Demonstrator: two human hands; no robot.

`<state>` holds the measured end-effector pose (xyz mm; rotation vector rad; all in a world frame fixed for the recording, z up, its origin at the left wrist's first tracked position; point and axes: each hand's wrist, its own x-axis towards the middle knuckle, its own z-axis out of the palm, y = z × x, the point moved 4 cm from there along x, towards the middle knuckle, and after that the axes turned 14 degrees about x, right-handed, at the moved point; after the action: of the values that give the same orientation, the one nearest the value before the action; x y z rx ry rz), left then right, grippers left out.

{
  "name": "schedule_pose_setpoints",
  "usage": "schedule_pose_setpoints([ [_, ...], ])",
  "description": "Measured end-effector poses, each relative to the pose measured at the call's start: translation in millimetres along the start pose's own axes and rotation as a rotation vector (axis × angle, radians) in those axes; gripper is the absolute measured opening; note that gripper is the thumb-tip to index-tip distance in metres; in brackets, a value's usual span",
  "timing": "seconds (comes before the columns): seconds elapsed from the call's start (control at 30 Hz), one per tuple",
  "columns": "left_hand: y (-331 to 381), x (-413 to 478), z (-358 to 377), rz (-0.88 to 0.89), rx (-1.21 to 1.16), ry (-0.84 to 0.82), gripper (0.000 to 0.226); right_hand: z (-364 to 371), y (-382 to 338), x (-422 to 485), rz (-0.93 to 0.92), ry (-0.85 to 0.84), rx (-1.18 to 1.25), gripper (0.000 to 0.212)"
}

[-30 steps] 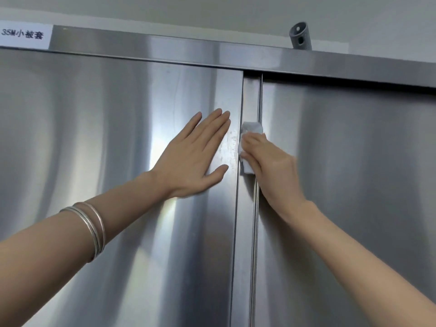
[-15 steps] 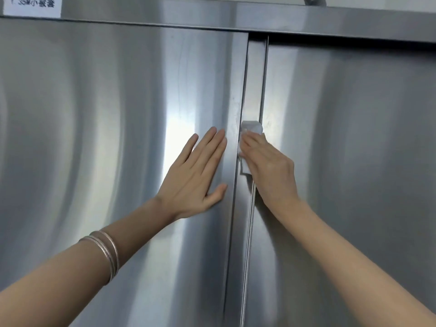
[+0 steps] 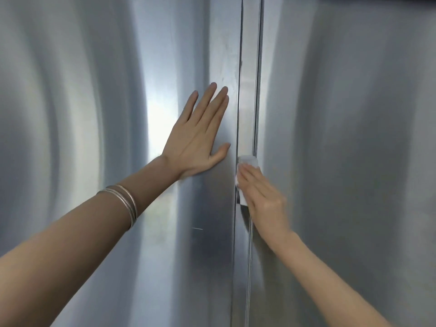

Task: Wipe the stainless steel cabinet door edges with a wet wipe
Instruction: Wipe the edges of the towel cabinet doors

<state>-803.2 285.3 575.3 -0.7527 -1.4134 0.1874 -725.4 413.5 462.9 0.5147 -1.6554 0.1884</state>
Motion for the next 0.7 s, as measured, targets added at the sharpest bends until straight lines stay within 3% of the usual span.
schedule_pose_setpoints([
  [0.1,11.2,-1.1,-3.9,0.223,-0.046,0.034,0.066,-4.9,-6.2,-26.8,-0.063,-0.137,-0.026,0.028],
  [0.2,21.0,-4.7,-7.4,0.413,-0.065,0.053,0.051,-10.9,3.3,2.3,-0.075,-0.127,-0.059,0.031],
  [0.37,30.2,-20.4,-6.2,0.399,-0.083,0.001,0.053,4.9,-8.4,-47.4,0.076,0.070,-0.009,0.024],
  [0.53,65.7,-64.5,-3.1,0.406,-0.129,-0.016,0.055,21.4,-48.2,-172.9,0.224,-0.034,0.028,0.022],
  [0.7,93.0,-100.6,-1.7,0.499,-0.141,-0.037,0.057,18.2,-32.2,-130.0,0.183,0.013,0.000,0.019],
])
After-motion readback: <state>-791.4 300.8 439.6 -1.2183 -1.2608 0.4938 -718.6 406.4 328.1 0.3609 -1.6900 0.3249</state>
